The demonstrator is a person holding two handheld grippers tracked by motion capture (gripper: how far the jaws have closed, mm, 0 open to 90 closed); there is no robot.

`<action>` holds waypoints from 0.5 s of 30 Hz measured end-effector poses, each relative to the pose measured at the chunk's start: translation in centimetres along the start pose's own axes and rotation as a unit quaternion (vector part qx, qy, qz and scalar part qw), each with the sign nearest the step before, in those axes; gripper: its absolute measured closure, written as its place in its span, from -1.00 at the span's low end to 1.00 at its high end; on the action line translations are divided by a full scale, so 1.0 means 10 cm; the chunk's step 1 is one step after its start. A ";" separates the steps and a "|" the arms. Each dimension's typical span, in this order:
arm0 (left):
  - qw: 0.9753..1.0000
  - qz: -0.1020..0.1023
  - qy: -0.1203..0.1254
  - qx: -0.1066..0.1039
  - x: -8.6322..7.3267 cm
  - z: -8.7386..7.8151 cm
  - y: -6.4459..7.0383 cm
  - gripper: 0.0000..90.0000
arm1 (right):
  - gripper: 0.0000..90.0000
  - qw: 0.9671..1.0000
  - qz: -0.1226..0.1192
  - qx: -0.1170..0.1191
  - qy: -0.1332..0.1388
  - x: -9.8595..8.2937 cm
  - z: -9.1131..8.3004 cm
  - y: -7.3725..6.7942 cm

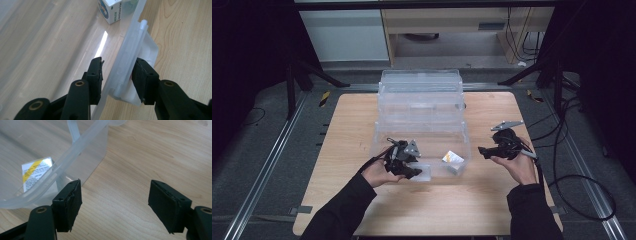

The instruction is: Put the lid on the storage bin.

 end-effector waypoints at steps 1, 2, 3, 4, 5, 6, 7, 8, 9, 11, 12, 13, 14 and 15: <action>1.000 0.001 0.000 -0.001 0.00 0.00 0.00 0.35 | -0.39 1.000 -0.002 -0.001 0.003 0.02 0.00 0.00; 1.000 0.002 0.001 -0.004 0.00 0.00 0.00 0.35 | -0.39 1.000 -0.002 -0.001 0.005 0.04 -0.01 0.00; 1.000 0.002 0.001 -0.006 0.00 0.00 0.00 0.35 | -0.39 1.000 -0.005 -0.001 0.007 0.06 -0.02 0.00; 1.000 0.003 0.001 -0.008 0.00 0.00 -0.01 0.36 | -0.39 1.000 -0.005 0.001 0.013 0.08 -0.02 -0.02; 1.000 0.003 0.003 -0.009 0.00 0.00 -0.01 0.36 | -0.39 1.000 -0.005 0.004 0.014 0.10 -0.02 -0.03; 1.000 0.004 0.001 -0.010 0.00 0.00 -0.01 0.37 | -0.39 1.000 -0.007 0.003 0.015 0.11 -0.02 -0.03; 1.000 0.005 0.001 -0.011 0.00 0.00 -0.01 0.37 | -0.39 1.000 -0.010 0.002 0.015 0.13 -0.03 -0.04; 1.000 0.004 0.001 -0.014 0.00 0.00 -0.01 0.38 | -0.39 1.000 -0.013 0.003 0.017 0.16 -0.03 -0.05; 1.000 0.003 0.003 -0.017 0.00 0.00 -0.01 0.38 | -0.39 1.000 -0.013 0.003 0.020 0.19 -0.03 -0.06; 1.000 0.001 0.002 -0.023 0.00 0.00 -0.02 0.40 | -0.37 0.999 -0.019 0.003 0.028 0.26 -0.04 -0.08; 1.000 0.001 0.000 -0.025 0.00 0.00 -0.02 0.41 | -0.37 0.999 -0.018 0.008 0.033 0.29 -0.05 -0.11; 1.000 0.001 0.001 -0.025 0.00 0.00 -0.02 0.41 | -0.37 0.999 -0.021 0.010 0.035 0.33 -0.06 -0.12; 1.000 0.001 0.000 -0.025 -0.01 0.00 -0.02 0.41 | -0.37 0.999 -0.024 0.009 0.039 0.37 -0.06 -0.14; 1.000 0.001 0.000 -0.024 -0.01 0.00 -0.02 0.41 | -0.36 0.999 -0.027 0.010 0.044 0.41 -0.07 -0.16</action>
Point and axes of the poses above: each handheld gripper's, and its own axes: z roughly forward along the jaws, x roughly out of its top, y roughly to its right, the point moved 10 cm from there along z, roughly forward along the jaws, and after that the axes turned 9 degrees about x, right-handed, at the moved point
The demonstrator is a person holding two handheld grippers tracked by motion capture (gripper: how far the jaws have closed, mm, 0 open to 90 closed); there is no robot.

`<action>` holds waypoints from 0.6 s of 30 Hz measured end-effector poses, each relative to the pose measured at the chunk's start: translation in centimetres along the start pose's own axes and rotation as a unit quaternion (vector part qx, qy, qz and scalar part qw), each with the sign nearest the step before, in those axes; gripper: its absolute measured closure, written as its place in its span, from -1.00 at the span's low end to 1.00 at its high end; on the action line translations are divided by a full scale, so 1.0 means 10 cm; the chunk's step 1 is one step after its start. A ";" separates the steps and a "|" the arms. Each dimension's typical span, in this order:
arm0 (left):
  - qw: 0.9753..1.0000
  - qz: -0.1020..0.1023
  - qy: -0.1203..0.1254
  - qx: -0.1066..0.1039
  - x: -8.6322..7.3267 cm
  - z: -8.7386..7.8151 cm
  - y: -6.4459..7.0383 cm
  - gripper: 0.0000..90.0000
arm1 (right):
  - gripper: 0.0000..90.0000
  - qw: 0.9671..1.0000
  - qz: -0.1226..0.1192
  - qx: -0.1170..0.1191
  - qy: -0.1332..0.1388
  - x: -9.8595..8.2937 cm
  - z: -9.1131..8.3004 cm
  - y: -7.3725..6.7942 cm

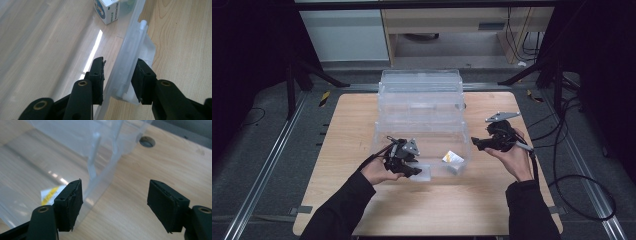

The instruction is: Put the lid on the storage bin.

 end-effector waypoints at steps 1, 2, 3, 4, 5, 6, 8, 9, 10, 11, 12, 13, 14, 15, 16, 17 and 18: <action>1.000 -0.001 0.003 0.001 0.00 0.00 0.00 0.41 | -0.35 1.000 0.000 0.002 0.009 0.05 0.00 -0.02; 1.000 0.000 0.001 0.001 0.00 0.00 0.00 0.41 | -0.35 1.000 0.002 0.005 0.013 0.09 0.00 -0.04; 1.000 0.000 0.001 0.001 0.00 0.00 0.00 0.41 | -0.34 1.000 -0.003 0.005 0.019 0.14 0.01 -0.06; 1.000 -0.001 0.001 0.001 0.00 0.00 0.00 0.41 | -0.33 1.000 -0.005 0.006 0.020 0.17 0.01 -0.07; 1.000 -0.001 0.004 -0.001 0.00 0.00 0.00 0.41 | -0.32 1.000 -0.008 0.006 0.023 0.20 0.02 -0.09; 1.000 -0.003 0.005 -0.003 0.00 0.00 0.00 0.41 | -0.29 1.000 -0.010 0.007 0.029 0.24 0.03 -0.11; 1.000 -0.005 0.008 -0.008 -0.01 0.01 0.00 0.42 | -0.28 0.999 -0.012 0.014 0.040 0.31 0.05 -0.15; 1.000 -0.005 0.007 -0.009 -0.01 0.00 0.00 0.42 | -0.27 0.999 -0.018 0.014 0.040 0.34 0.06 -0.17; 1.000 -0.004 0.007 -0.010 -0.01 0.00 0.00 0.42 | -0.26 0.999 -0.022 0.013 0.041 0.36 0.07 -0.18; 1.000 -0.004 0.007 -0.010 -0.01 0.00 0.00 0.42 | -0.25 0.999 -0.022 0.015 0.041 0.39 0.07 -0.19; 1.000 -0.004 0.009 -0.009 -0.01 0.00 0.00 0.42 | -0.25 0.999 -0.024 0.017 0.042 0.42 0.08 -0.21; 1.000 -0.004 0.009 -0.010 -0.01 0.00 0.00 0.42 | -0.24 0.999 -0.026 0.017 0.044 0.45 0.08 -0.22; 1.000 -0.004 0.008 -0.010 -0.01 0.00 0.00 0.43 | -0.23 0.998 -0.028 0.018 0.046 0.48 0.08 -0.22; 1.000 -0.004 0.009 -0.010 -0.01 0.00 0.00 0.43 | -0.23 0.998 -0.032 0.021 0.046 0.51 0.08 -0.24; 1.000 -0.004 0.009 -0.011 -0.01 0.00 0.00 0.43 | -0.23 0.998 -0.036 0.022 0.047 0.54 0.08 -0.25; 1.000 -0.004 0.009 -0.011 -0.01 0.00 0.00 0.43 | -0.22 0.998 -0.040 0.023 0.048 0.57 0.08 -0.25; 1.000 -0.003 0.009 -0.011 -0.01 0.00 0.00 0.43 | -0.21 0.998 -0.044 0.024 0.049 0.61 0.07 -0.26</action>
Point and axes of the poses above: each handheld gripper's, and its own axes: z roughly forward along the jaws, x roughly out of its top, y roughly to its right, the point moved 10 cm from there along z, roughly forward along the jaws, and after that the axes turned 9 degrees about x, right-handed, at the moved point
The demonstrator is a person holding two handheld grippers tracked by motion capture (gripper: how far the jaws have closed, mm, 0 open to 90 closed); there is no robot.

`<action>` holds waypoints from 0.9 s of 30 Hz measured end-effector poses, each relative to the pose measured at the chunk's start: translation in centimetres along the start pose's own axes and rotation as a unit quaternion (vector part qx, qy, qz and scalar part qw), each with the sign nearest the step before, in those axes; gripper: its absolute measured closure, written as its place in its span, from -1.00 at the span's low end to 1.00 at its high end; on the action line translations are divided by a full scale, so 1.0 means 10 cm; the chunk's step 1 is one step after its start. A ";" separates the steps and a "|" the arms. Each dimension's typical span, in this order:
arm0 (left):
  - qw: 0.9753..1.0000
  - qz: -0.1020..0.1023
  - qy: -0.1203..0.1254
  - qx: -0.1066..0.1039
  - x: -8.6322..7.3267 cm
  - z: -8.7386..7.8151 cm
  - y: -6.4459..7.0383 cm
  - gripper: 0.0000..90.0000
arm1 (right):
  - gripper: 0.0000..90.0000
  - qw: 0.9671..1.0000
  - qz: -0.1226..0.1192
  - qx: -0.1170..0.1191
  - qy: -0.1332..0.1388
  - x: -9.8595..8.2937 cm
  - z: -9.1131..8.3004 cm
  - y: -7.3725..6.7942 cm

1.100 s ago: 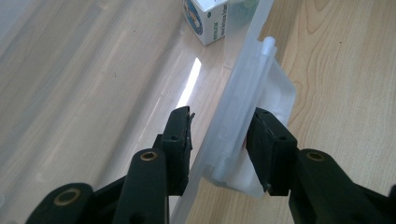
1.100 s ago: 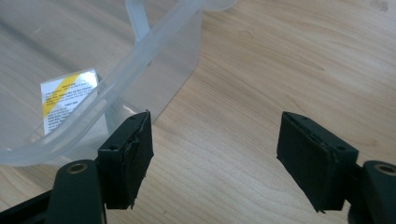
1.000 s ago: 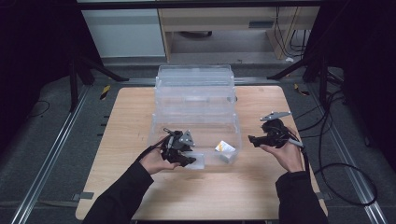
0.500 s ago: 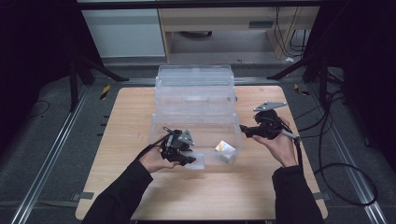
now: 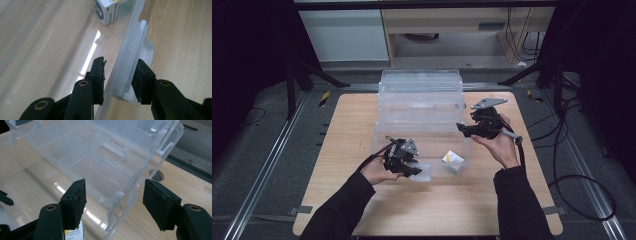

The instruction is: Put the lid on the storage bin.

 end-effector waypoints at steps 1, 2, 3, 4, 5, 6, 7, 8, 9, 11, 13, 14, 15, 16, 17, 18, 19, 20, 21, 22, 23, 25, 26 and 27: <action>1.000 0.000 0.000 0.000 0.00 0.00 0.00 0.43 | -0.21 1.000 -0.003 0.000 0.000 0.04 0.00 0.00; 1.000 0.000 0.000 0.000 0.00 0.00 0.00 0.43 | -0.21 1.000 -0.006 0.002 -0.001 0.07 0.01 -0.01; 1.000 0.000 0.000 0.000 0.00 0.00 0.00 0.43 | -0.20 1.000 -0.010 0.003 0.000 0.11 0.02 -0.01; 1.000 0.000 0.000 0.000 0.00 0.00 0.00 0.43 | -0.19 1.000 -0.013 0.007 0.001 0.15 0.03 -0.02; 1.000 0.000 0.000 0.000 0.00 0.00 0.00 0.43 | -0.19 1.000 -0.017 0.010 -0.001 0.19 0.04 -0.02; 1.000 0.000 0.000 0.000 0.00 0.00 0.00 0.43 | -0.18 1.000 -0.021 0.013 0.000 0.23 0.06 -0.02; 1.000 0.000 0.001 0.000 0.00 0.00 0.00 0.43 | -0.17 1.000 -0.024 0.016 0.003 0.27 0.07 -0.02; 1.000 0.000 0.001 0.000 0.00 0.00 0.00 0.43 | -0.17 0.999 -0.025 0.020 0.003 0.32 0.08 -0.02; 1.000 0.000 0.000 -0.001 0.00 0.00 0.00 0.43 | -0.17 0.999 -0.027 0.022 0.004 0.35 0.09 -0.02; 1.000 0.000 0.002 -0.001 0.00 0.00 0.00 0.43 | -0.17 0.999 -0.032 0.023 0.004 0.43 0.13 -0.01; 1.000 -0.001 0.003 -0.002 0.00 0.00 0.00 0.43 | -0.16 0.999 -0.038 0.022 0.003 0.49 0.16 0.00; 1.000 0.000 0.001 -0.001 0.00 0.00 0.00 0.43 | -0.16 0.999 -0.040 0.026 0.004 0.52 0.18 -0.01; 1.000 0.000 0.001 -0.001 0.00 0.00 0.00 0.43 | -0.16 0.999 -0.039 0.030 0.005 0.55 0.19 -0.01; 1.000 0.000 0.001 -0.001 0.00 0.00 0.00 0.43 | -0.16 0.999 -0.039 0.034 0.007 0.57 0.20 -0.02; 1.000 0.000 0.001 0.000 0.00 0.00 0.00 0.43 | -0.16 0.999 -0.038 0.037 0.008 0.59 0.21 -0.03; 1.000 0.001 0.000 0.000 0.00 0.00 0.00 0.43 | -0.16 0.998 -0.041 0.040 0.010 0.61 0.22 -0.03; 1.000 0.002 0.001 0.001 0.00 0.01 0.01 0.42 | -0.16 0.998 -0.041 0.044 0.014 0.64 0.24 -0.04; 1.000 0.002 0.001 0.001 0.00 0.01 0.01 0.42 | -0.16 0.998 -0.039 0.047 0.014 0.65 0.24 -0.04; 1.000 0.002 0.001 0.001 0.00 0.01 0.01 0.42 | -0.16 0.998 -0.040 0.048 0.013 0.66 0.26 -0.03; 1.000 0.002 0.002 0.001 0.00 0.01 0.00 0.42 | -0.15 0.998 -0.042 0.047 0.012 0.67 0.27 -0.02; 1.000 0.003 -0.001 0.000 0.00 0.00 0.00 0.42 | -0.15 0.998 -0.042 0.047 0.011 0.69 0.29 -0.02; 1.000 0.003 -0.001 0.000 0.00 0.00 0.00 0.42 | -0.15 0.998 -0.044 0.050 0.009 0.72 0.32 -0.01; 1.000 0.003 -0.001 0.000 0.00 0.00 0.00 0.42 | -0.15 0.998 -0.047 0.049 0.007 0.73 0.33 -0.01; 1.000 0.003 -0.001 0.000 0.00 0.00 0.00 0.42 | -0.14 0.997 -0.050 0.051 0.010 0.75 0.34 -0.01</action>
Point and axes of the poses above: each handheld gripper's, and its own axes: z roughly forward along the jaws, x roughly out of its top, y roughly to its right, the point moved 10 cm from there along z, roughly forward along the jaws, and after that the axes turned 9 degrees about x, right-handed, at the moved point
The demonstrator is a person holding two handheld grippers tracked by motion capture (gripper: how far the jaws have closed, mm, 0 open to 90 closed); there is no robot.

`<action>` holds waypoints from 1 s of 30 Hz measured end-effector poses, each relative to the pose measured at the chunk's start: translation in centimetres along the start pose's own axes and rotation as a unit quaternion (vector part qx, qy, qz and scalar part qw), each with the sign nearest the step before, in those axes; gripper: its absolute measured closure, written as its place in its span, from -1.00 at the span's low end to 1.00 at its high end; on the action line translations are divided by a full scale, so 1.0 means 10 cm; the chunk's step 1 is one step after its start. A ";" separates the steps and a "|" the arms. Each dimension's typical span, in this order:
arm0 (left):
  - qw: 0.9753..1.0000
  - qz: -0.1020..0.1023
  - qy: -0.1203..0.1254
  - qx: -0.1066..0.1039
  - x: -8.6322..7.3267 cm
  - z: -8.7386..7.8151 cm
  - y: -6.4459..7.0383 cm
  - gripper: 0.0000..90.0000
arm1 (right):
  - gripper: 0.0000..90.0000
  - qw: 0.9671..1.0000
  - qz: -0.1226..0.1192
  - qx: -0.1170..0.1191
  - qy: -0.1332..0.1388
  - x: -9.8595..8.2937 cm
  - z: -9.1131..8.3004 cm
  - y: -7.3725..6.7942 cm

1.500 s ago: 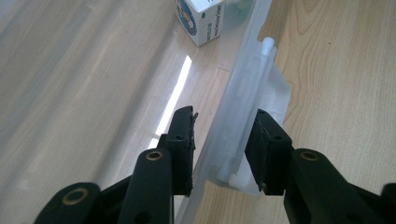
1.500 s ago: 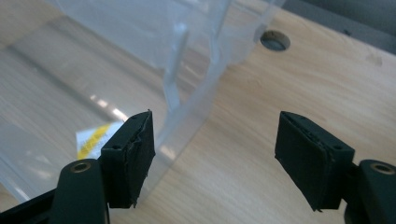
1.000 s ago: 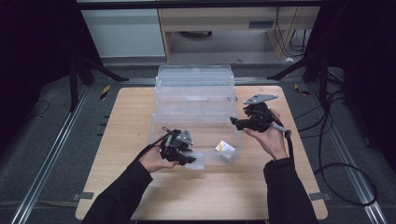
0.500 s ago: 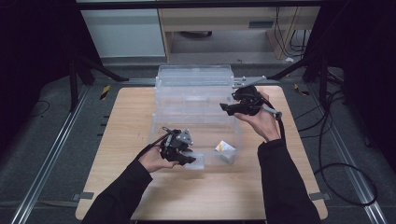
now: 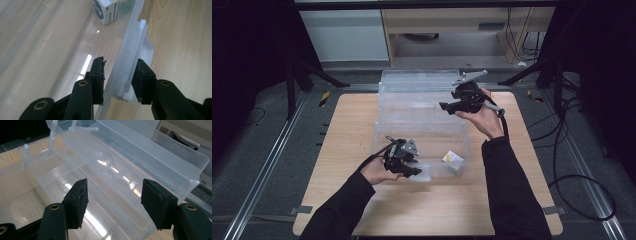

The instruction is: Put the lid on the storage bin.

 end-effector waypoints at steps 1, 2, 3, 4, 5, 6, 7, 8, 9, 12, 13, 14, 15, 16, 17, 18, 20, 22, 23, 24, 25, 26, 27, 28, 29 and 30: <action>1.000 0.000 0.000 0.000 0.00 0.00 0.00 0.42 | -0.14 1.000 0.000 0.004 0.000 0.02 0.02 0.00; 1.000 0.000 0.000 0.000 0.00 0.00 0.00 0.42 | -0.13 1.000 -0.004 0.004 -0.002 0.03 0.03 0.01; 1.000 0.001 0.001 0.000 0.00 0.00 0.00 0.42 | -0.12 1.000 -0.006 0.003 -0.003 0.04 0.05 0.01; 1.000 0.001 0.001 -0.001 0.00 0.00 0.00 0.42 | -0.12 1.000 -0.008 0.005 -0.003 0.06 0.07 0.01; 1.000 0.002 0.001 -0.001 0.00 0.00 0.00 0.42 | -0.12 1.000 -0.012 0.006 -0.004 0.08 0.08 0.01; 1.000 0.002 0.001 -0.002 0.00 0.00 0.00 0.42 | -0.11 1.000 -0.018 0.006 -0.002 0.11 0.11 0.01; 1.000 0.002 0.001 -0.002 0.00 0.00 0.00 0.42 | -0.11 1.000 -0.016 0.009 -0.002 0.12 0.12 0.01; 1.000 0.002 0.001 -0.002 0.00 0.00 0.00 0.42 | -0.10 1.000 -0.015 0.011 -0.004 0.13 0.15 0.01; 1.000 0.002 0.001 -0.002 0.00 0.00 0.00 0.42 | -0.09 1.000 -0.018 0.010 -0.006 0.14 0.17 0.01; 1.000 0.002 0.001 -0.002 0.00 0.00 0.00 0.42 | -0.06 1.000 -0.021 0.014 -0.012 0.16 0.24 0.03; 1.000 0.003 0.001 -0.002 0.00 0.00 0.00 0.42 | -0.05 1.000 -0.021 0.020 -0.011 0.17 0.26 0.02; 1.000 0.003 0.001 -0.002 0.00 0.00 0.00 0.42 | -0.04 0.999 -0.021 0.027 -0.009 0.18 0.28 0.01; 1.000 0.002 0.001 -0.001 0.00 0.00 0.00 0.42 | -0.03 0.999 -0.019 0.031 -0.009 0.18 0.30 0.01; 1.000 0.004 0.001 -0.002 0.00 0.00 0.00 0.42 | -0.01 0.999 -0.019 0.035 -0.010 0.18 0.32 0.01; 1.000 0.004 0.001 -0.002 0.00 0.00 0.00 0.42 | 0.01 0.999 -0.018 0.038 -0.013 0.18 0.34 0.01; 1.000 0.004 0.002 -0.002 0.00 0.00 0.00 0.42 | 0.03 0.999 -0.018 0.038 -0.014 0.17 0.36 0.02; 1.000 0.005 0.001 -0.002 0.00 0.00 0.00 0.42 | 0.06 0.999 -0.019 0.043 -0.017 0.16 0.39 0.02; 1.000 0.005 0.000 -0.003 0.00 0.00 0.00 0.42 | 0.08 0.998 -0.021 0.047 -0.022 0.14 0.42 0.02; 1.000 0.005 0.000 -0.003 0.00 0.00 0.00 0.42 | 0.09 0.998 -0.021 0.047 -0.024 0.14 0.43 0.02; 1.000 0.005 0.000 -0.003 0.00 0.00 0.00 0.42 | 0.12 0.998 -0.023 0.050 -0.024 0.14 0.44 0.01; 1.000 0.005 0.000 -0.003 0.00 0.00 0.00 0.42 | 0.14 0.998 -0.026 0.052 -0.024 0.14 0.46 0.00; 1.000 0.005 0.000 -0.003 0.00 0.00 0.00 0.42 | 0.16 0.998 -0.027 0.055 -0.025 0.14 0.47 -0.01; 1.000 0.004 0.000 -0.003 0.00 0.00 0.00 0.42 | 0.19 0.998 -0.028 0.057 -0.026 0.15 0.48 -0.01; 1.000 0.004 0.000 -0.003 0.00 0.00 0.00 0.42 | 0.22 0.997 -0.030 0.058 -0.028 0.15 0.50 -0.02; 1.000 0.004 0.000 -0.002 0.00 0.00 0.00 0.42 | 0.24 0.997 -0.031 0.058 -0.031 0.15 0.51 -0.02; 1.000 0.004 0.000 -0.002 0.00 0.00 0.00 0.42 | 0.27 0.997 -0.031 0.059 -0.032 0.15 0.53 -0.02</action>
Point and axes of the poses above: each handheld gripper's, and its own axes: z roughly forward along the jaws, x roughly out of its top, y roughly to its right, the point moved 10 cm from there along z, roughly forward along the jaws, and after that the axes turned 9 degrees about x, right-handed, at the moved point
